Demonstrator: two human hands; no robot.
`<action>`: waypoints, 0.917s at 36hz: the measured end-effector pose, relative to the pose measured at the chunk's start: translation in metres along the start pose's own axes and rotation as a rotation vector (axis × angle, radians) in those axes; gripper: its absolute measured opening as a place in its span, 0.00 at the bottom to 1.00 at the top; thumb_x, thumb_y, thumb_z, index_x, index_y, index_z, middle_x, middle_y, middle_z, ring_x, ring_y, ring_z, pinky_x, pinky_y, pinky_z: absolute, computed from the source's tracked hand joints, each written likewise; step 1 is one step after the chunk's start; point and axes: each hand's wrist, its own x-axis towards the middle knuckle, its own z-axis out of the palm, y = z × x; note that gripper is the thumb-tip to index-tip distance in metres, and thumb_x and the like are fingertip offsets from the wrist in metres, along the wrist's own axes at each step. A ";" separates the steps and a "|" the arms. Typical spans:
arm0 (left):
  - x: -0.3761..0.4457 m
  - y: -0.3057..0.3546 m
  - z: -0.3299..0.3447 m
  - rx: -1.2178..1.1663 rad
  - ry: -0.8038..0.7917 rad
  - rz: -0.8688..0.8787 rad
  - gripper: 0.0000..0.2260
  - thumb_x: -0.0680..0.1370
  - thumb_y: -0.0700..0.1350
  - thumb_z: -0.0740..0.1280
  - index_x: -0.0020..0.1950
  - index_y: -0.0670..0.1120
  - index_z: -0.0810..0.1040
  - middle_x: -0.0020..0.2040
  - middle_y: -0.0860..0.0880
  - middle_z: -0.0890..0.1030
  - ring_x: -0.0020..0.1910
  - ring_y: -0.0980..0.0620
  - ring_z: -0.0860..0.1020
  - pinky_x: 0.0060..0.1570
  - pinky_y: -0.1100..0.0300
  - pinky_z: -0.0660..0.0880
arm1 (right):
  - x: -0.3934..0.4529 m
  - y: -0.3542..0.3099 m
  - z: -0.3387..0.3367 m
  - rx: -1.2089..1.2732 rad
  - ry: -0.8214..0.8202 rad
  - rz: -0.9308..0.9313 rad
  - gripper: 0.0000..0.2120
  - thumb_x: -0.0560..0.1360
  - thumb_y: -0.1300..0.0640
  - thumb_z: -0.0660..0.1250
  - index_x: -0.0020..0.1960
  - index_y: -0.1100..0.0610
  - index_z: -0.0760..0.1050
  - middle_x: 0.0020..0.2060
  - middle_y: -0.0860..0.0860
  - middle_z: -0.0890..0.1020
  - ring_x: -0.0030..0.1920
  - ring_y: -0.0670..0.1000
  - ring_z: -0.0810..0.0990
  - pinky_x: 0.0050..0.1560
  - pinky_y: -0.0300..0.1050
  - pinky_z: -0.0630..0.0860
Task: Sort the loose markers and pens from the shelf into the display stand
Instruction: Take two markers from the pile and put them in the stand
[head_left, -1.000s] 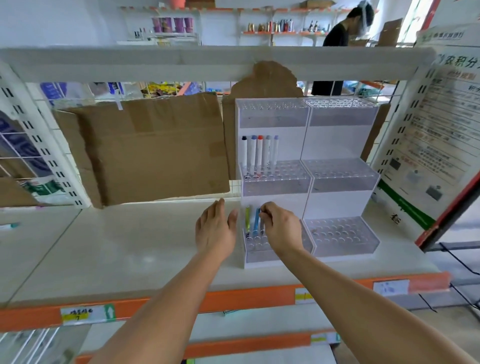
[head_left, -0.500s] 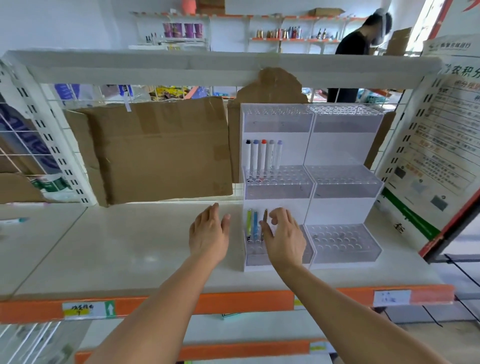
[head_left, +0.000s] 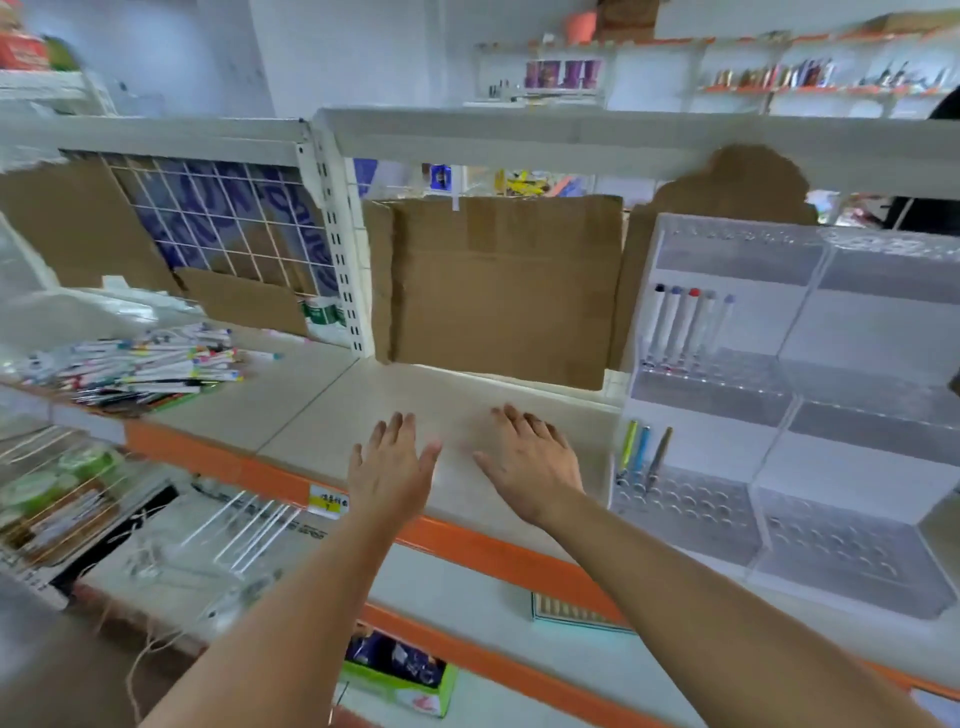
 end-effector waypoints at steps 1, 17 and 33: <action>-0.001 -0.012 -0.003 -0.007 -0.005 -0.039 0.27 0.82 0.58 0.46 0.78 0.47 0.51 0.78 0.49 0.53 0.77 0.49 0.51 0.73 0.47 0.51 | 0.005 -0.008 0.002 0.004 -0.022 -0.010 0.30 0.81 0.42 0.50 0.77 0.54 0.49 0.77 0.51 0.53 0.75 0.53 0.54 0.73 0.48 0.50; -0.006 -0.220 -0.068 0.032 -0.009 -0.306 0.30 0.81 0.61 0.44 0.78 0.46 0.51 0.79 0.49 0.51 0.77 0.49 0.49 0.74 0.48 0.51 | 0.102 -0.207 0.054 -0.027 -0.143 -0.259 0.31 0.80 0.40 0.50 0.77 0.53 0.49 0.77 0.51 0.54 0.75 0.53 0.53 0.73 0.51 0.50; 0.035 -0.368 -0.087 0.056 -0.070 -0.327 0.31 0.80 0.62 0.42 0.78 0.46 0.50 0.79 0.49 0.50 0.77 0.49 0.49 0.73 0.47 0.50 | 0.193 -0.329 0.095 -0.124 -0.162 -0.254 0.24 0.82 0.46 0.51 0.74 0.55 0.56 0.69 0.53 0.68 0.69 0.55 0.64 0.67 0.51 0.61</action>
